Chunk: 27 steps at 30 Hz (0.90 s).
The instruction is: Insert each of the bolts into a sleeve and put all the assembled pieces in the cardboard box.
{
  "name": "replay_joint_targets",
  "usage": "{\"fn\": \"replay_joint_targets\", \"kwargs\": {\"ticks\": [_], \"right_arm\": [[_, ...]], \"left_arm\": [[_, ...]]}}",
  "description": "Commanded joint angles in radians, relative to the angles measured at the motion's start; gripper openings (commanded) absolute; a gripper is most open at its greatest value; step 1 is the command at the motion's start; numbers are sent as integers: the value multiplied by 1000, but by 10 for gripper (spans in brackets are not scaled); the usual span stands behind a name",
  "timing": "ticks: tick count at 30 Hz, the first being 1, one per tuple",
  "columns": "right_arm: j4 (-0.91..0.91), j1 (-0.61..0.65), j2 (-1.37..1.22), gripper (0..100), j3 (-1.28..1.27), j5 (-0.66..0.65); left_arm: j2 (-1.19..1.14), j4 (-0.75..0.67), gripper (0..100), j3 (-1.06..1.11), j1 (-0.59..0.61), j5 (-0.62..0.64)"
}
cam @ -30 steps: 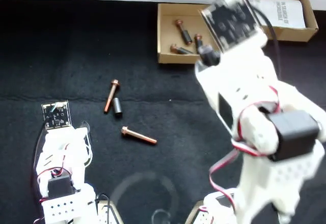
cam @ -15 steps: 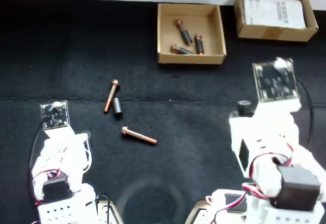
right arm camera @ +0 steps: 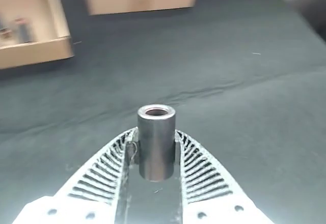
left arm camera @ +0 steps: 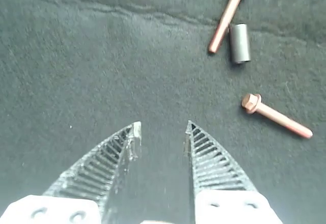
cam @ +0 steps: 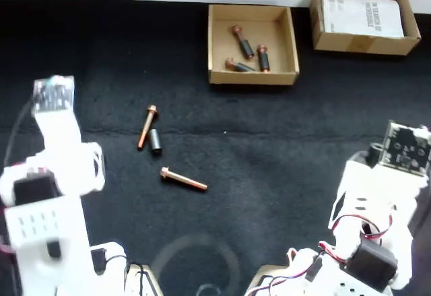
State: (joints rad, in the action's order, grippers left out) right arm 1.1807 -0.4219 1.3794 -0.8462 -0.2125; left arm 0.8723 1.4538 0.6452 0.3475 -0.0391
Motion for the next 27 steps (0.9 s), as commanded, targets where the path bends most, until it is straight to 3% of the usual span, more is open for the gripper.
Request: {"fn": "replay_joint_targets", "kwargs": {"ticks": [1,9,15,23,27], "right_arm": [[-94,-90,64,8,-68,3],[-303,-288,176,8,-280,0],[-334,-386,252,8,-374,-2],[-334,-450,381,9,-478,-49],[-334,-453,455,9,-524,-64]], "left_arm": [[-248,77,158,-245,4,-3],[-645,259,158,-530,-139,-3],[-912,261,158,-710,-214,-9],[-1359,219,158,-1135,-232,-12],[-1575,230,158,-1348,-251,-91]]}}
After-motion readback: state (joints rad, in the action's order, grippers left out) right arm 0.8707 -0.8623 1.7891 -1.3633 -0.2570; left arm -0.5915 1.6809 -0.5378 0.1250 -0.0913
